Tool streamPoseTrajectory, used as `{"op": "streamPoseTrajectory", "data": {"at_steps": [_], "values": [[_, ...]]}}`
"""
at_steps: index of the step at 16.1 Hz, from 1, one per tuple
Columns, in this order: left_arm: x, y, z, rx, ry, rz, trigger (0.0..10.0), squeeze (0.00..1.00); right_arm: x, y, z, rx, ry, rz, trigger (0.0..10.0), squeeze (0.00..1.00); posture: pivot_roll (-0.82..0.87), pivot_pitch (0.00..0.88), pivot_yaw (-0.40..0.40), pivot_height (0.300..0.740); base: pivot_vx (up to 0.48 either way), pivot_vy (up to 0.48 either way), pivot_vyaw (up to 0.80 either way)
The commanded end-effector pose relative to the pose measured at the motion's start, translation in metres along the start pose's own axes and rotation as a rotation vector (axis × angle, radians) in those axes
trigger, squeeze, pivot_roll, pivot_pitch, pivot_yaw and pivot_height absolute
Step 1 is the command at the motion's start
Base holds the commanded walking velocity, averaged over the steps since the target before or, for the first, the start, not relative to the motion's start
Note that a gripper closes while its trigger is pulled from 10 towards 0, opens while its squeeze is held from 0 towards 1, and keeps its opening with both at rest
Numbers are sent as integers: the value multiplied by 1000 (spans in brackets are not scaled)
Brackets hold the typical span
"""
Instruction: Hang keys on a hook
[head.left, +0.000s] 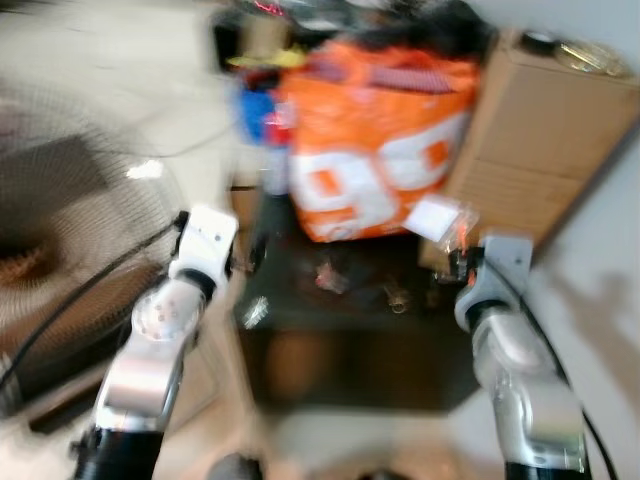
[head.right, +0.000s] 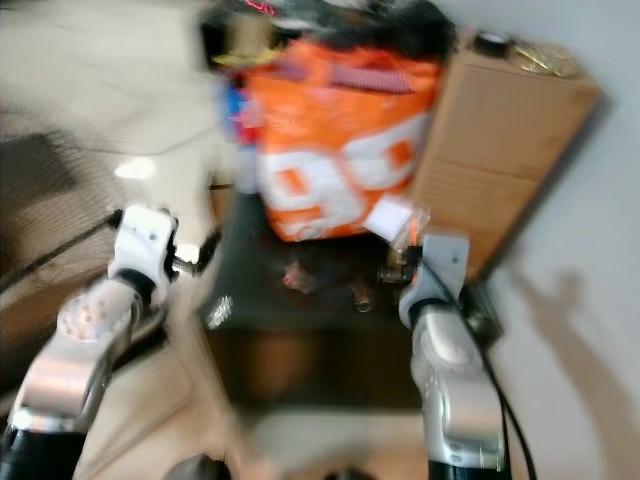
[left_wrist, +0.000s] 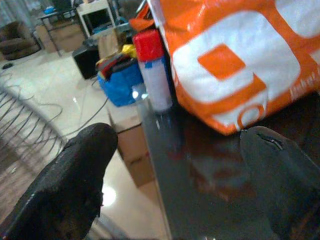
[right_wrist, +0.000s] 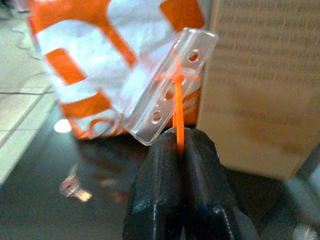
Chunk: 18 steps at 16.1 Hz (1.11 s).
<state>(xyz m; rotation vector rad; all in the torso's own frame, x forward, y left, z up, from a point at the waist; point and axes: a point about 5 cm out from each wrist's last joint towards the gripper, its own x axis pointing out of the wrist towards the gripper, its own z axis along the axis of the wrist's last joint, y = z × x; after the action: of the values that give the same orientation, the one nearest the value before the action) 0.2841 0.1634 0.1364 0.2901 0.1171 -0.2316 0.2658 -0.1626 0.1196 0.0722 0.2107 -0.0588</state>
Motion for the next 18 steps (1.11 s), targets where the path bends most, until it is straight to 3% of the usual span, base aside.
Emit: {"op": "streamPoseTrajectory", "data": {"at_steps": [1, 7, 13, 18], "values": [[3, 0, 6, 17, -17, -2, 10000, 4, -1, -3, 2, 3, -4, -18, 10000, 0, -40, 0, -32, 740, -281, 0, 0], [4, -3, 6, 24, -21, -17, 10000, 0, -7, -2, 3, -20, -12, -14, 10000, 0, -65, 0, -19, 740, -184, 0, -91], [5, -8, 7, 51, -39, -75, 10000, 0, -18, -1, 13, -21, -57, -27, 10000, 0, -90, 0, 4, 740, 0, 0, -800], [2, 4, 12, 91, -68, -34, 10000, 0, -8, 12, 19, -17, -78, 37, 10000, 0, -29, 0, -30, 740, 0, 0, -800]]}}
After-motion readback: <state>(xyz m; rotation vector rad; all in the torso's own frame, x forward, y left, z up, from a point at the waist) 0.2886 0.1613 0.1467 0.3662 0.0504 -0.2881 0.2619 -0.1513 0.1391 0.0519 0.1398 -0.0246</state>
